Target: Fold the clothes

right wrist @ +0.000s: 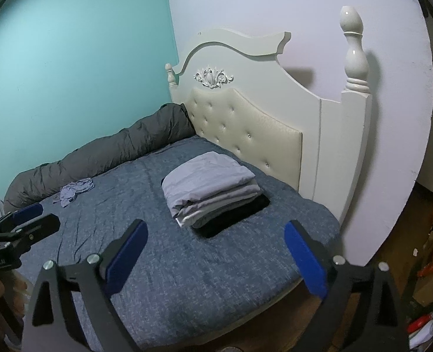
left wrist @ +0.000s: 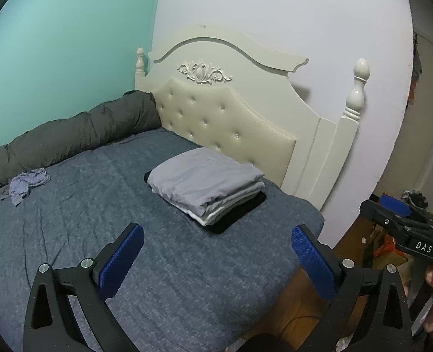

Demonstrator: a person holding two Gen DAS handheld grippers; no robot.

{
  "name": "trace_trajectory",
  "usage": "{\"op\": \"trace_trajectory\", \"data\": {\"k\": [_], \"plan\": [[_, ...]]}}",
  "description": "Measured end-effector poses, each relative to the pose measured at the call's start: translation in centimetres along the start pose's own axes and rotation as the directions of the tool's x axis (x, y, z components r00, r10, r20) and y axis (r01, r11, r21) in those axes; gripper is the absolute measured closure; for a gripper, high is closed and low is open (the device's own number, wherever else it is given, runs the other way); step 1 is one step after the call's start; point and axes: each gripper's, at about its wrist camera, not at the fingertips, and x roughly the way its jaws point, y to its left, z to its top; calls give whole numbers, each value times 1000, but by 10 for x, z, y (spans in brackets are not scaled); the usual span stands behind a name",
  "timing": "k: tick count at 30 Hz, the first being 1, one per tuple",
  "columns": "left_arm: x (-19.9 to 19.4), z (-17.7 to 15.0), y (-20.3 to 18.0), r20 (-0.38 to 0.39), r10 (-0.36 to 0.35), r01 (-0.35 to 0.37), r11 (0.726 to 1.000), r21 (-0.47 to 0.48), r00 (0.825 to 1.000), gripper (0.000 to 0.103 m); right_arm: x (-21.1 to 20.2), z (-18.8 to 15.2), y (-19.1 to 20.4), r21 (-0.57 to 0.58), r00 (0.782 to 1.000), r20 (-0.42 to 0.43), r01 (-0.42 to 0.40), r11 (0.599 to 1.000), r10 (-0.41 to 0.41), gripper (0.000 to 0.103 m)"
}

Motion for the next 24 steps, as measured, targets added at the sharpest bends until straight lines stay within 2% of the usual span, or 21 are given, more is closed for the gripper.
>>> {"op": "trace_trajectory", "data": {"k": [14,24], "plan": [[-12,-16,-5,-1,-14,14,1000,26,1000,0,-16,-19,7,-10,1000,-3,19,1000,-19,4],[-22,-29,-5,-6,-27,27,1000,12,1000,0,-23,-28,11,-13,1000,3,20,1000,-20,3]]}}
